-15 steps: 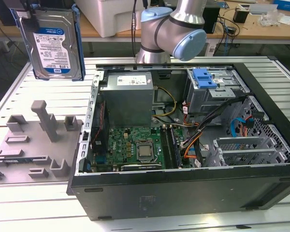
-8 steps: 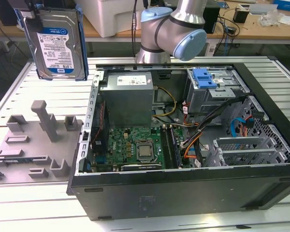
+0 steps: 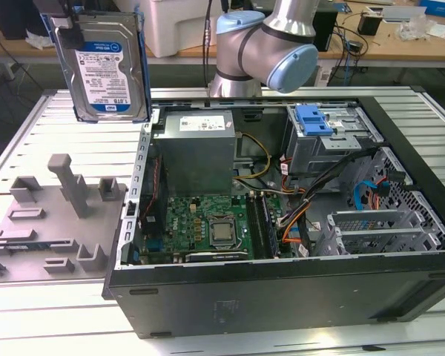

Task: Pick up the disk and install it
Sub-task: 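Pick up the disk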

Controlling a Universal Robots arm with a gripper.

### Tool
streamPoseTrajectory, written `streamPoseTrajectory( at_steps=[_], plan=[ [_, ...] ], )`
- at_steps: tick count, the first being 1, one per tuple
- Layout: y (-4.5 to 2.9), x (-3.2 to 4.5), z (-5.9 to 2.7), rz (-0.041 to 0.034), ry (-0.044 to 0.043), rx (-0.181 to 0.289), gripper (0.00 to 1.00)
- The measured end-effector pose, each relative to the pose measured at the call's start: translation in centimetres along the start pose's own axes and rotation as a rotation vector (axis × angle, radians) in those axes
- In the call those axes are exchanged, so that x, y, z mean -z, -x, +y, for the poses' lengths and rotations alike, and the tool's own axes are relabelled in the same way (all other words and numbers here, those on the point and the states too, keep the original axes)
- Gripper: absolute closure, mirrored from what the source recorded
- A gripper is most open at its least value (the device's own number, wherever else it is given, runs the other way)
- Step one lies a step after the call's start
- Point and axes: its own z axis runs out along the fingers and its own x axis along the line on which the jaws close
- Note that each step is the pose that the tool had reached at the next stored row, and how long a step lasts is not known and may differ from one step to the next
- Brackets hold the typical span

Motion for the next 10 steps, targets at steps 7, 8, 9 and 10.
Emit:
streamPoseTrajectory(
  at_steps=[7, 8, 9, 10],
  plan=[
    [-0.22, -0.01, -1.27, 0.0, -0.0066, 0.004, 0.64],
    [-0.26, -0.02, -1.51, 0.0, -0.0078, 0.005, 0.64],
    [-0.28, -0.02, -1.68, 0.0, -0.0086, 0.006, 0.64],
    [-0.32, -0.02, -1.93, 0.0, -0.0096, 0.007, 0.64]
  ],
)
